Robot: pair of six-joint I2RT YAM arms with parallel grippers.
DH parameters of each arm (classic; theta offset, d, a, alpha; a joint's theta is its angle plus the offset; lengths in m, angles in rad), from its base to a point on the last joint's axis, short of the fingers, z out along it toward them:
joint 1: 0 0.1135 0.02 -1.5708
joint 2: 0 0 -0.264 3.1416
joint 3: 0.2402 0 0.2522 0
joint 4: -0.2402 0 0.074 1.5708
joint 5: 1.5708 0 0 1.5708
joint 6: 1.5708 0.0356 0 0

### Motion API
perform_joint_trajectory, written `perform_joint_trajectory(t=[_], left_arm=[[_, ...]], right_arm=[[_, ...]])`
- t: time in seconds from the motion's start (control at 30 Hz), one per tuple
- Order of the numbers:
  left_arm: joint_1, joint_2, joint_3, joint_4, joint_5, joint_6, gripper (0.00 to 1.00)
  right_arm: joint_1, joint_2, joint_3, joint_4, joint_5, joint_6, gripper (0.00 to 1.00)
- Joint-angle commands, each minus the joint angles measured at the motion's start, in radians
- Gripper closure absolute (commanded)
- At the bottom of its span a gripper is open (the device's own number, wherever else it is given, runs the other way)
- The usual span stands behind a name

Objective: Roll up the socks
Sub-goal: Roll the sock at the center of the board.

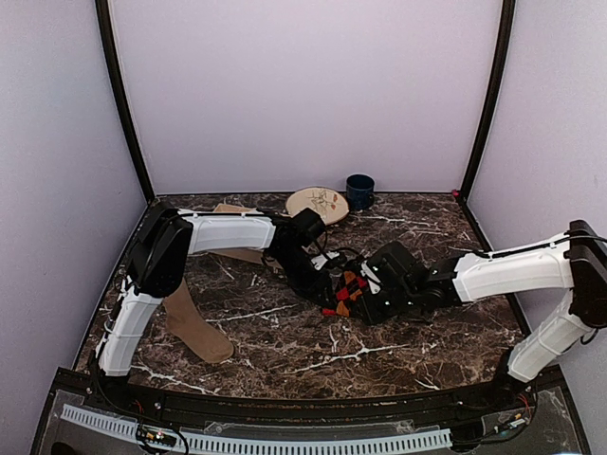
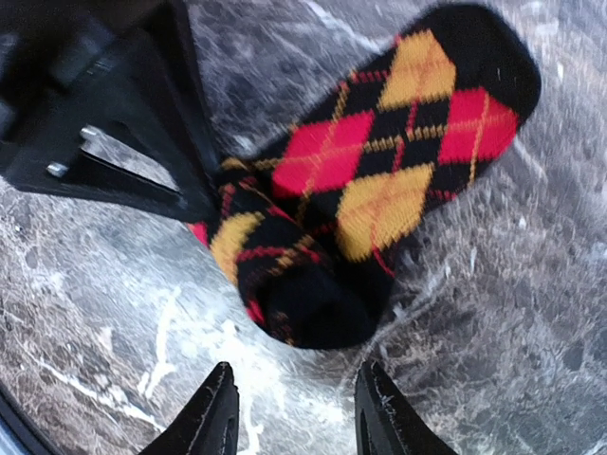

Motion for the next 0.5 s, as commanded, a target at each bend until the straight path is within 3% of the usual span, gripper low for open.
perform_joint_trajectory(t=[0.0, 0.13, 0.47], left_arm=[[-0.013, 0.070, -0.026, -0.148, -0.041, 0.027, 0.72], [-0.014, 0.072, -0.022, -0.166, -0.021, 0.050, 0.72], [-0.003, 0.098, 0.021, -0.245, -0.010, 0.121, 0.73]], right_arm=[[0.077, 0.016, 0.013, 0.097, 0.171, -0.057, 0.59], [0.156, 0.044, 0.037, 0.104, 0.322, -0.118, 0.56], [0.205, 0.175, 0.034, 0.165, 0.439, -0.215, 0.49]])
